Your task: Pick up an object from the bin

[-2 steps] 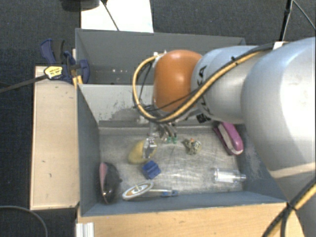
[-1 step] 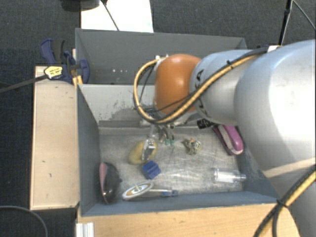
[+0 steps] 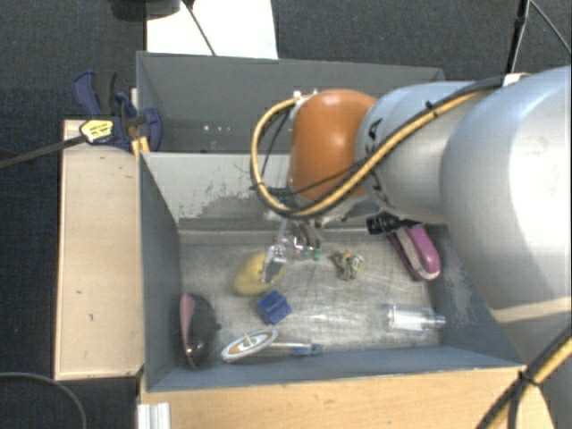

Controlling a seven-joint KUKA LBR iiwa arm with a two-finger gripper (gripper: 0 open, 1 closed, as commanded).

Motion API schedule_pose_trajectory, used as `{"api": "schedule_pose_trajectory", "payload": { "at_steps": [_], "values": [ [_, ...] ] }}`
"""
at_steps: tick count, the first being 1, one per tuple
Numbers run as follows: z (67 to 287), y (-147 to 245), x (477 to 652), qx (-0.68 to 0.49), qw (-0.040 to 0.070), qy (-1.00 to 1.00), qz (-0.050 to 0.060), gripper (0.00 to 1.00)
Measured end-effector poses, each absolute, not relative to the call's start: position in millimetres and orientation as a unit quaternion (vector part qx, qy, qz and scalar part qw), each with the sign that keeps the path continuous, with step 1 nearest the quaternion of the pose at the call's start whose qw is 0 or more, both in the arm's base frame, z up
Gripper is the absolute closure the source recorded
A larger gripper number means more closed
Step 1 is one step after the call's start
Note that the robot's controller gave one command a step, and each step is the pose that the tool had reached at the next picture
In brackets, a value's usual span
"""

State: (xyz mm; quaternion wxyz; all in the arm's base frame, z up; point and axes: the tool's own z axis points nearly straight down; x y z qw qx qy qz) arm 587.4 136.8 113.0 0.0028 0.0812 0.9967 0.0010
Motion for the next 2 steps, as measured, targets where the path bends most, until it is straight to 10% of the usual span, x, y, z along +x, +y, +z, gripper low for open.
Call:
{"api": "schedule_pose_trajectory", "payload": {
  "at_steps": [2],
  "values": [
    [84.1, 143.6, 583.1, 0.256, 0.001, 0.967, 0.002, 0.00]
  ]
}}
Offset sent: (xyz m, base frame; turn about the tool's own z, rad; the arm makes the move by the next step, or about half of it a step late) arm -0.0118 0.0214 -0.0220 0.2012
